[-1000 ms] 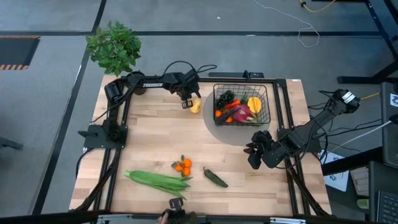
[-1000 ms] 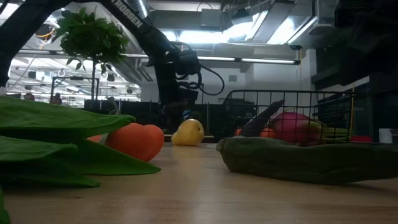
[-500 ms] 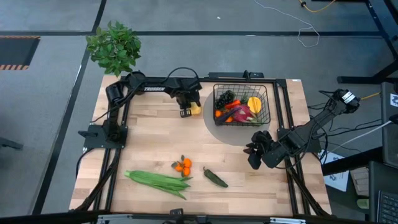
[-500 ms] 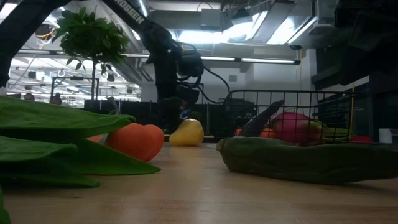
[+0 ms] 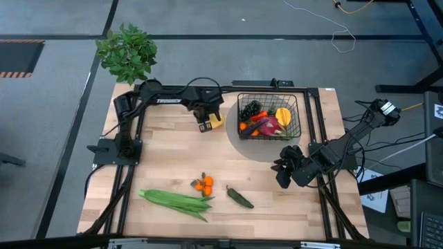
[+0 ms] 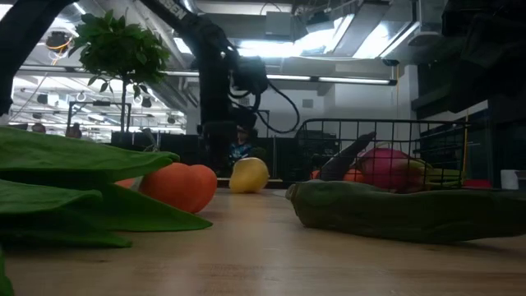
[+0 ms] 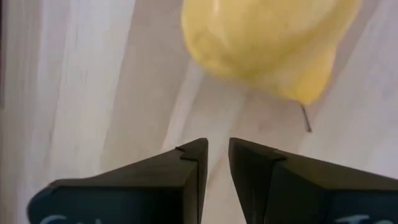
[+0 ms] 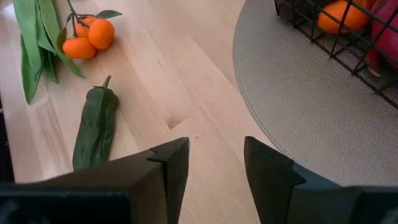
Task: Build produce basket
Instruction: Put the pear into the wire basket
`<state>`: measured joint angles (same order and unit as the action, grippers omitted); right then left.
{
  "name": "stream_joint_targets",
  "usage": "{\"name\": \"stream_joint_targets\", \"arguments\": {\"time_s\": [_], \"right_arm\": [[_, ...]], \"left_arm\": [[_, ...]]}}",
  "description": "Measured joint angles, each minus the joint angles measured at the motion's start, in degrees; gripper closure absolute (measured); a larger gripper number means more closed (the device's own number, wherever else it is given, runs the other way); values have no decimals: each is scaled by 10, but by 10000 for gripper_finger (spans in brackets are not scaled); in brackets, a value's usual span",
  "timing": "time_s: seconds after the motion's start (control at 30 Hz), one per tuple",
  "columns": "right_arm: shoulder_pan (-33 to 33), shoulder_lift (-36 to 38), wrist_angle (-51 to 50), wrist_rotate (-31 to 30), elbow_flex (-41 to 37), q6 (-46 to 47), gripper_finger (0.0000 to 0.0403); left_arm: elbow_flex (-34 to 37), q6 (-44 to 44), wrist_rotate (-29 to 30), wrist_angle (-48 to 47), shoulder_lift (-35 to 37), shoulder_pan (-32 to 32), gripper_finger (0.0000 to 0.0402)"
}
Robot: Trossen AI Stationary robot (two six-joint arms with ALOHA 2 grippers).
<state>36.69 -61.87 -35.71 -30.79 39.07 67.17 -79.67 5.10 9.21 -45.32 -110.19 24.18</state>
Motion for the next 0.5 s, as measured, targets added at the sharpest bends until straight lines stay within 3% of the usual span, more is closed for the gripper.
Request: {"name": "stream_joint_targets", "arguments": {"time_s": [0.2, 0.5], "right_arm": [[0, 0, 0, 0, 0, -1, 260], [0, 0, -1, 0, 0, -2, 260]], "left_arm": [[0, -69, -40, -30, 10, -23, 346], [0, -29, -8, 3, 7, -59, 346]]}}
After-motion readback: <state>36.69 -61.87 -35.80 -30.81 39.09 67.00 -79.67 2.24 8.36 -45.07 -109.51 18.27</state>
